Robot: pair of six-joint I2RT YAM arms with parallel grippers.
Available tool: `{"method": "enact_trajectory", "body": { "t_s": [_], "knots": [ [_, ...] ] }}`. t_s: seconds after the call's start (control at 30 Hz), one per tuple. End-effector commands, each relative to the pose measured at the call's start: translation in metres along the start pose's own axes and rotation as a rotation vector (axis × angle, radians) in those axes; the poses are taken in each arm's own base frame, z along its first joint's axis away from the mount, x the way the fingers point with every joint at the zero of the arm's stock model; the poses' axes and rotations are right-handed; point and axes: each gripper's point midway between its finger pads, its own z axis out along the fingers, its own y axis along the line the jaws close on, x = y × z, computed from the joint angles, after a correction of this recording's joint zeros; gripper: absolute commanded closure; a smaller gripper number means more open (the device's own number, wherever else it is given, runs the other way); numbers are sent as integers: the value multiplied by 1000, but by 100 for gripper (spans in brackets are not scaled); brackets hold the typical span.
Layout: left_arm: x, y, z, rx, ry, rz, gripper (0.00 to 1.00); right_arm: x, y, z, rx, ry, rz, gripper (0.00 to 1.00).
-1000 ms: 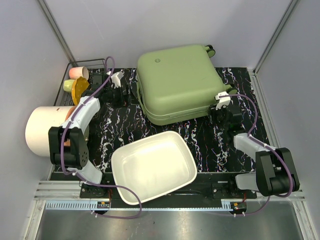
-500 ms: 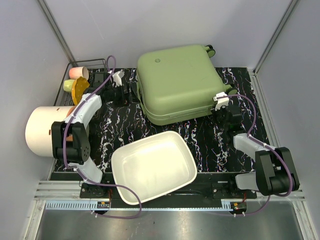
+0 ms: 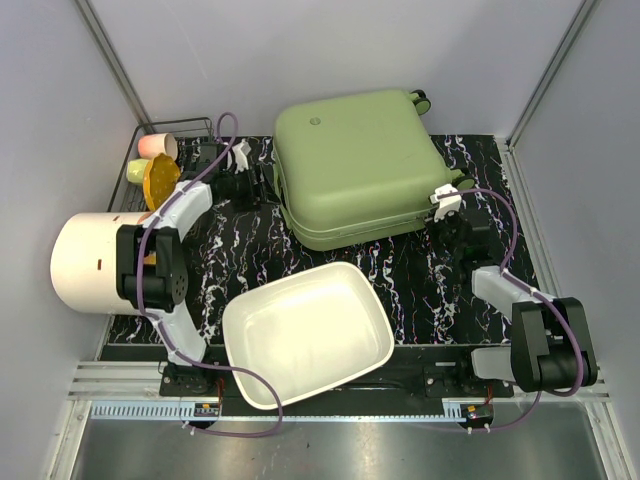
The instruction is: Open, take out, and arrange the luggage
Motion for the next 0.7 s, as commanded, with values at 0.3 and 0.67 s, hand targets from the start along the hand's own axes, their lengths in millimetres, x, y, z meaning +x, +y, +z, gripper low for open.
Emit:
{"method": "enact_trajectory", "body": {
  "t_s": [0.3,0.67],
  "knots": [
    [-38,7,61,-66,-47,-21,36,-11,-19,-5,32,-24,-54,100],
    [-39,34,75,-137,56,143,100,-17,-107,-7,101,-45,-99,100]
  ]
}}
